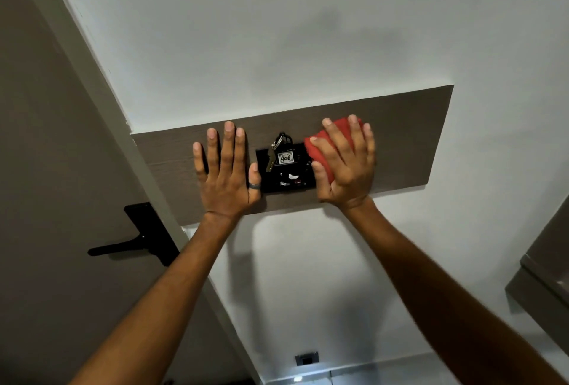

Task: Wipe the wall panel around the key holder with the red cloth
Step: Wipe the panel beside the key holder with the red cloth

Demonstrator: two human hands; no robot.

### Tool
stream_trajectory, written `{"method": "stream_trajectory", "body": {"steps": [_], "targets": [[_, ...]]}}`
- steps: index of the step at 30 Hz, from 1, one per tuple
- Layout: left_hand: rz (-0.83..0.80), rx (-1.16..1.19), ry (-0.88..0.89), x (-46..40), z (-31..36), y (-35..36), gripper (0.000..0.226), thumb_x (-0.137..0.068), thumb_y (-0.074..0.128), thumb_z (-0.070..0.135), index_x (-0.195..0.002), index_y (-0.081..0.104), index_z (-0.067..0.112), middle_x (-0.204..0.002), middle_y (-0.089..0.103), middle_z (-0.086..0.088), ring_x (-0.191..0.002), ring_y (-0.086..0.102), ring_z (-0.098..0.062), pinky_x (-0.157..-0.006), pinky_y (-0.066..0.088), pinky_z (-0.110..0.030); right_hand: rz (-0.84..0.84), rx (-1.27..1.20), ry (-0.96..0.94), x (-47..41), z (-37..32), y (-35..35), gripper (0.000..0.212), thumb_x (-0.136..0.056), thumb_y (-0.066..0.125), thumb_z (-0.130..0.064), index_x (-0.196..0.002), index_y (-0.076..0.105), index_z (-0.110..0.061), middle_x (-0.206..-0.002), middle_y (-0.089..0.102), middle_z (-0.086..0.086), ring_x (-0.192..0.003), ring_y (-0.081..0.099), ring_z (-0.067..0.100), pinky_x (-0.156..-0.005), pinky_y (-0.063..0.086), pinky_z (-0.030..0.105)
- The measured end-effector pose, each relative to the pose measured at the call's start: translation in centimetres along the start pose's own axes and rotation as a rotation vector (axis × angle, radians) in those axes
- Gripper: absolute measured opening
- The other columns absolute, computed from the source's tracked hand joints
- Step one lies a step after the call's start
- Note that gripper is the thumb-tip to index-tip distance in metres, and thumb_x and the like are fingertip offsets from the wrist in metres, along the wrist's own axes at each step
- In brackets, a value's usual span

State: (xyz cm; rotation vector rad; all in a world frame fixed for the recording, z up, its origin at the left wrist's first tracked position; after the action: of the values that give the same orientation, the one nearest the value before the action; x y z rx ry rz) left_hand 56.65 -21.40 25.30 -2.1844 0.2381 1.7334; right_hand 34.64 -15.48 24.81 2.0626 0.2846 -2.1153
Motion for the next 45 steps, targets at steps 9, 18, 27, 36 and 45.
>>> {"method": "stream_trajectory", "body": {"steps": [9, 18, 27, 36, 45], "targets": [[0.004, 0.006, 0.007, 0.0, -0.1, 0.2, 0.064, -0.104, 0.035, 0.036, -0.161, 0.023, 0.009, -0.164, 0.031, -0.013, -0.152, 0.023, -0.037, -0.129, 0.007, -0.051, 0.005, 0.012, 0.170, 0.8, -1.4, 0.9, 0.040, -0.106, 0.049, -0.044, -0.136, 0.067, -0.024, -0.153, 0.061, 0.008, -0.155, 0.038, 0.040, -0.132, 0.023, 0.055], [0.002, -0.002, 0.003, -0.1, -0.1, -0.1, 0.063, -0.104, 0.037, 0.037, -0.159, 0.028, 0.009, -0.165, 0.025, -0.006, -0.157, 0.008, -0.027, -0.128, 0.010, -0.051, 0.223, -0.091, 0.702, 1.3, -2.2, 0.1, 0.043, -0.107, 0.044, -0.031, -0.137, 0.067, -0.011, -0.154, 0.058, 0.014, -0.154, 0.039, 0.041, -0.126, 0.031, 0.067], [0.013, 0.034, -0.015, 0.1, -0.2, -0.1, 0.063, -0.102, 0.039, 0.036, -0.159, 0.031, 0.010, -0.165, 0.026, -0.006, -0.157, 0.010, -0.027, -0.128, 0.011, -0.050, 0.045, 0.020, -0.080, 3.5, -7.5, 3.0, 0.044, -0.106, 0.047, -0.047, -0.140, 0.063, -0.024, -0.149, 0.057, 0.010, -0.146, 0.045, 0.042, -0.126, 0.034, 0.054], [-0.011, 0.046, -0.025, -0.1, 0.1, -0.4, 0.060, -0.102, 0.038, 0.033, -0.157, 0.034, 0.009, -0.159, 0.041, -0.011, -0.150, 0.030, -0.035, -0.125, 0.015, -0.052, 0.122, 0.033, 0.048, 4.3, -6.6, 3.3, 0.045, -0.107, 0.042, -0.046, -0.141, 0.060, -0.023, -0.148, 0.057, 0.011, -0.146, 0.042, 0.044, -0.128, 0.031, 0.051], [-0.018, 0.031, -0.042, 0.1, 0.0, -0.2, 0.061, -0.102, 0.037, 0.033, -0.159, 0.031, 0.011, -0.161, 0.038, -0.010, -0.152, 0.026, -0.035, -0.128, 0.011, -0.050, 0.103, -0.015, 0.193, 4.4, -6.9, 2.7, 0.044, -0.108, 0.041, -0.045, -0.141, 0.061, -0.024, -0.149, 0.055, 0.012, -0.151, 0.039, 0.043, -0.130, 0.027, 0.052]]}}
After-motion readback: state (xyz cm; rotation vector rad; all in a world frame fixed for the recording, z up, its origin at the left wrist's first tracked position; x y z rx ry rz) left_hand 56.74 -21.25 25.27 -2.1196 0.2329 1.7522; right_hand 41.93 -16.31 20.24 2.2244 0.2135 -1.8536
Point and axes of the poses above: each hand's wrist, its own x-axis away from the middle knuckle, its own y-axis out of the palm, z = x × y, the point moved 3 cm from there along -x, towards the middle knuckle
